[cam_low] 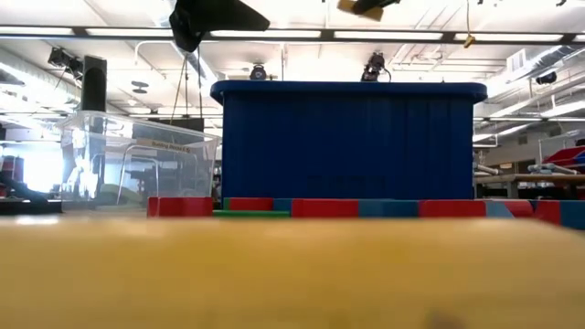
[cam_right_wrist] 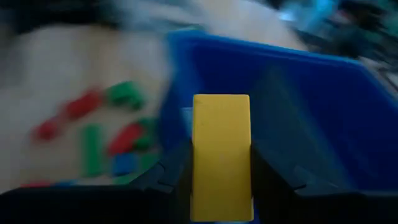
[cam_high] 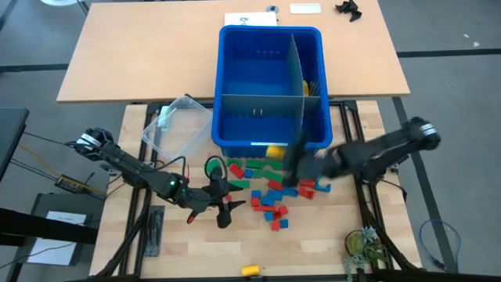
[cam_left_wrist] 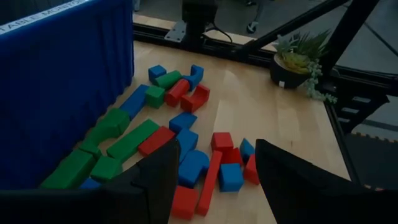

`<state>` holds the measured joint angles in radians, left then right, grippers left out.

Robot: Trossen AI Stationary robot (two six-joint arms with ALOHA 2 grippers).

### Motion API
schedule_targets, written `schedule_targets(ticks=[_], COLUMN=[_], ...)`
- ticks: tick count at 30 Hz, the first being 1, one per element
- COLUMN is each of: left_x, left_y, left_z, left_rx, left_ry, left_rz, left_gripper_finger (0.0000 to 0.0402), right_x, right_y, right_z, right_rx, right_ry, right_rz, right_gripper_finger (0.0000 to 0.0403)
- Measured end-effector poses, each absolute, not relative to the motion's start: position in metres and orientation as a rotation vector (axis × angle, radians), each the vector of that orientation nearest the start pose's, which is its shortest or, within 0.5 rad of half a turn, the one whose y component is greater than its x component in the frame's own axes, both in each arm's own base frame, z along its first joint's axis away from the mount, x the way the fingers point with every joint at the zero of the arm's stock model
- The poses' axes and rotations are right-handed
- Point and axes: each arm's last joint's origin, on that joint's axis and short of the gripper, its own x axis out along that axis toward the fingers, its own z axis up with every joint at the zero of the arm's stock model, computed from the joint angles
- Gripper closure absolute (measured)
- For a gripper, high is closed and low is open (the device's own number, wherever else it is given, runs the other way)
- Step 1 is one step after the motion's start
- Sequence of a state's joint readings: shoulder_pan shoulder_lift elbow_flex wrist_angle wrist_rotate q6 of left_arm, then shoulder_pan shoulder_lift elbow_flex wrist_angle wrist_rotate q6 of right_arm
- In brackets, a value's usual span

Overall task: Sort blocks
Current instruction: Put the yellow block into the blue bin

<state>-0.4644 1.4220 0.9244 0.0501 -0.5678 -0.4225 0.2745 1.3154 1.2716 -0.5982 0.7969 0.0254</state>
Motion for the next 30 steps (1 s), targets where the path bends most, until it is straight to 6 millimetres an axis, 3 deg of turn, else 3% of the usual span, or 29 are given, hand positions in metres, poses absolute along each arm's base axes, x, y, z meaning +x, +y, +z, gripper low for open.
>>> schedule_targets(ticks=[5,9,14,20,26,30], left_x=[0.282,0.283,0.283,0.283,0.283,0.283], left_y=[-0.124,-0.124,-0.124,-0.124,-0.124,-0.124], left_z=[0.26,0.262,0.262,0.261,0.261,0.262], left_rx=[-0.196,-0.204,-0.204,-0.204,-0.203,-0.204], left_ry=[0.359,0.347,0.347,0.349,0.35,0.349], left_rz=[0.181,0.179,0.178,0.179,0.179,0.179], left_gripper_finger=[0.0184,0.0184,0.0184,0.0184,0.0184,0.0184], right_x=[0.232,0.211,0.195,0.193,0.198,0.2], right_y=[-0.013,-0.062,-0.116,-0.177,-0.214,-0.212], right_z=[0.389,0.398,0.394,0.367,0.336,0.335], right_rx=[-0.164,-0.09,0.008,0.132,0.233,0.185], right_ry=[0.448,0.43,0.462,0.57,0.67,0.705], right_rz=[-0.763,-0.943,-1.049,-1.101,-1.163,-1.124], right_gripper_finger=[0.0279,0.0279,0.0279,0.0279,0.023,0.0181])
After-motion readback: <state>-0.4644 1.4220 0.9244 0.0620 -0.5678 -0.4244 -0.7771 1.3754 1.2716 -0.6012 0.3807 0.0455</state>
